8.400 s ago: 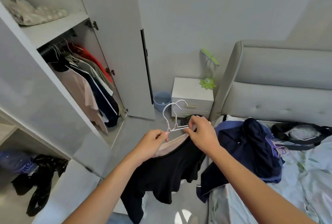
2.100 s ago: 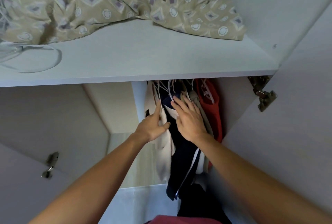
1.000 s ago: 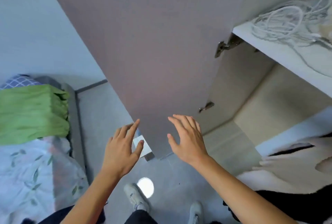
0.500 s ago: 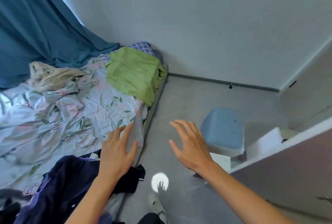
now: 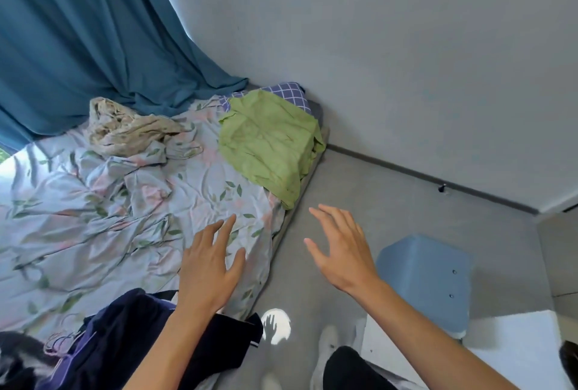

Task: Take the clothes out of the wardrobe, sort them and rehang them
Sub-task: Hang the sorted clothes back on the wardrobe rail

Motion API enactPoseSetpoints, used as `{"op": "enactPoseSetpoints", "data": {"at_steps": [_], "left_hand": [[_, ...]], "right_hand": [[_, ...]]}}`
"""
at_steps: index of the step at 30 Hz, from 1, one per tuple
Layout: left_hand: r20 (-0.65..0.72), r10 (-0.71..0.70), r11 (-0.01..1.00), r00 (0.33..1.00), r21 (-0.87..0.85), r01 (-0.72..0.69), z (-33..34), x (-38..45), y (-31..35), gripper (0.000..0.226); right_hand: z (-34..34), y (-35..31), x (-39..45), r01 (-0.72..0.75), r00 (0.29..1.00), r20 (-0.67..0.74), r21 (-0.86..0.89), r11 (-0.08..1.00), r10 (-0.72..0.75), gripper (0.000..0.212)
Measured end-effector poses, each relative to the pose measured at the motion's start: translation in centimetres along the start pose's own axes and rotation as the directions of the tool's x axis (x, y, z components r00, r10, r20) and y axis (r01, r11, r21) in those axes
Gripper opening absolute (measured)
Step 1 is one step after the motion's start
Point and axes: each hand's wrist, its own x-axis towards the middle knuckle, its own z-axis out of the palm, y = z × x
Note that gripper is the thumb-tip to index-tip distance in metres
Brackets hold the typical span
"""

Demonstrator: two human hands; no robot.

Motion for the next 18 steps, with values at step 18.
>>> {"op": "enactPoseSetpoints", "data": {"at_steps": [18], "left_hand": [[-0.074, -0.189, 0.980, 0.979, 0.048, 0.193, 4.6, 29.1, 5.1, 0.068]], "right_hand": [[-0.3, 11.1, 34.7, 0.191, 0.975, 0.106, 0.061, 0.980, -0.196, 0.060]]}}
